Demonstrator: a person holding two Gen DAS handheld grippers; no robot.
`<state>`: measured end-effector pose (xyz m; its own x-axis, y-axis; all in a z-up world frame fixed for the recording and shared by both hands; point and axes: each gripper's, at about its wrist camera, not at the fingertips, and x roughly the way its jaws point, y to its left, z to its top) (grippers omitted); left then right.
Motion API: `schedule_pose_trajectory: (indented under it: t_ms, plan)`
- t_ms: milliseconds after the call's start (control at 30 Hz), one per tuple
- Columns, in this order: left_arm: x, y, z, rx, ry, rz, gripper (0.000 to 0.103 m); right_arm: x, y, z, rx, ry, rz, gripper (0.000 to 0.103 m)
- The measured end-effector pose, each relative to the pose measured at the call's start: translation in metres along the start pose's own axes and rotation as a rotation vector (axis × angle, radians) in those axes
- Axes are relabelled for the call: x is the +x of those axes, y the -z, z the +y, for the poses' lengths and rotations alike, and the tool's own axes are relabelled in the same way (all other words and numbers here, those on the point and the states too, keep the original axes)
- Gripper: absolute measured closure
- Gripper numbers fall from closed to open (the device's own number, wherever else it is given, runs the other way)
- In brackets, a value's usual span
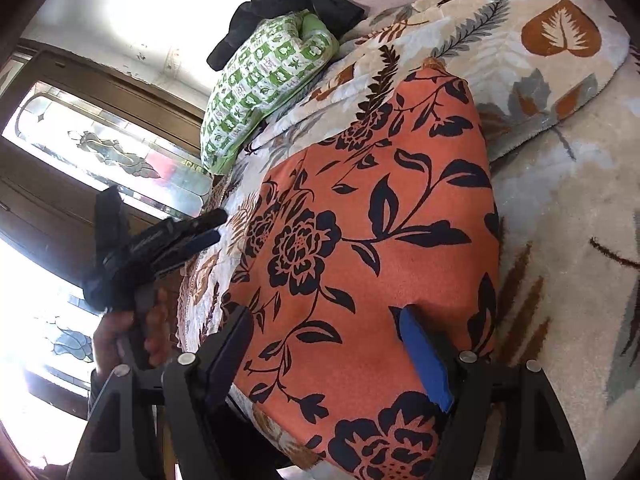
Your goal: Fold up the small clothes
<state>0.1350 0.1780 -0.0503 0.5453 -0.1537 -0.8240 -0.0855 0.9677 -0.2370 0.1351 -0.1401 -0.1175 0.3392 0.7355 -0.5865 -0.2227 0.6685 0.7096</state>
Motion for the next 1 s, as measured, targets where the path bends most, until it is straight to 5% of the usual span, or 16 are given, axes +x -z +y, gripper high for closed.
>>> schedule_pose_trajectory:
  t_ms: [167,267,433,633,1000]
  plan:
    - [0.039,0.04,0.011,-0.011,-0.143,0.116,0.03,-0.004,-0.002,0.009,0.045,0.042,-0.003,0.024]
    - [0.018,0.041,0.014,-0.073,-0.122,0.064,0.031,-0.025,0.002,0.02,0.04,0.022,-0.04,0.024]
    - [-0.027,0.049,0.0,-0.04,-0.072,-0.047,0.029,-0.061,0.017,0.022,0.033,0.021,-0.109,0.023]
    - [0.021,0.072,0.008,-0.038,-0.161,0.091,0.022,-0.063,0.036,0.015,0.065,0.033,-0.093,0.023]
    - [-0.01,0.074,-0.001,-0.006,-0.189,-0.018,0.022,-0.063,0.042,0.031,0.016,0.059,-0.087,0.023]
